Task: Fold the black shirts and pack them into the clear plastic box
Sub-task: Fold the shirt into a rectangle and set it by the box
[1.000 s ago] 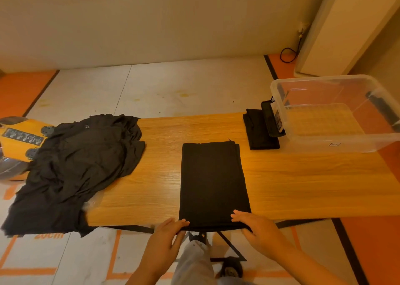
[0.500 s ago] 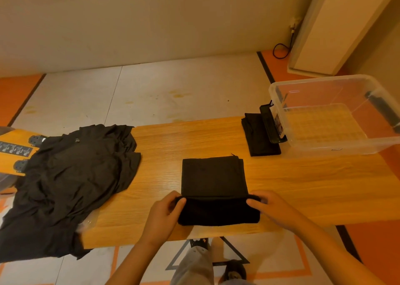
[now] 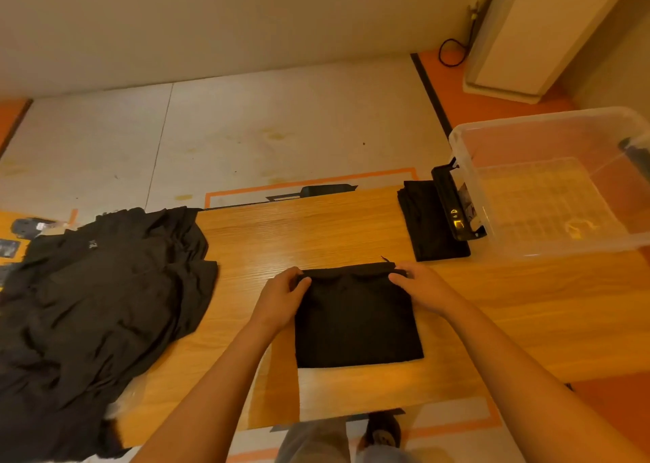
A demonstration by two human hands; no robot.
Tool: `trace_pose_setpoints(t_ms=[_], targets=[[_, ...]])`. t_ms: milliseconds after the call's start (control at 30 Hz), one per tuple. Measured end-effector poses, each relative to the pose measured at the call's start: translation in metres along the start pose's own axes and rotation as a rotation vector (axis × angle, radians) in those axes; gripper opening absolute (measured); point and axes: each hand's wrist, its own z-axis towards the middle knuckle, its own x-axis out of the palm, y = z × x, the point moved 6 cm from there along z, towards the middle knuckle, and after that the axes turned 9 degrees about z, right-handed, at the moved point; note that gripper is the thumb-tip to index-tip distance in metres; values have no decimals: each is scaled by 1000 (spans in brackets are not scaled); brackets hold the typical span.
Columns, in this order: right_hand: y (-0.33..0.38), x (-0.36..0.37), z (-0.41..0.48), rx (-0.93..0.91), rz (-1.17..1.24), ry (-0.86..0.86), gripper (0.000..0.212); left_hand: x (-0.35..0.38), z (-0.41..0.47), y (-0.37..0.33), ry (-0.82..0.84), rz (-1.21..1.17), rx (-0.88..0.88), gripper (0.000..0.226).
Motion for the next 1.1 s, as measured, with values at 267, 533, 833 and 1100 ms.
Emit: trace_pose_setpoints(t_ms=[267, 533, 833, 1100], targets=[[-11, 5, 9, -15, -191, -207, 34, 8, 11, 19, -74, 83, -32, 15], [1, 7, 12, -22, -427, -317, 27, 9, 16, 14, -117, 262, -30, 16], [-6, -16, -15, -71, -186, -666, 29, -17, -11, 20, -393, 304, -151, 19], [18, 112, -15, -510, -750, -319, 63, 65, -27, -29, -254, 523, 314, 57]])
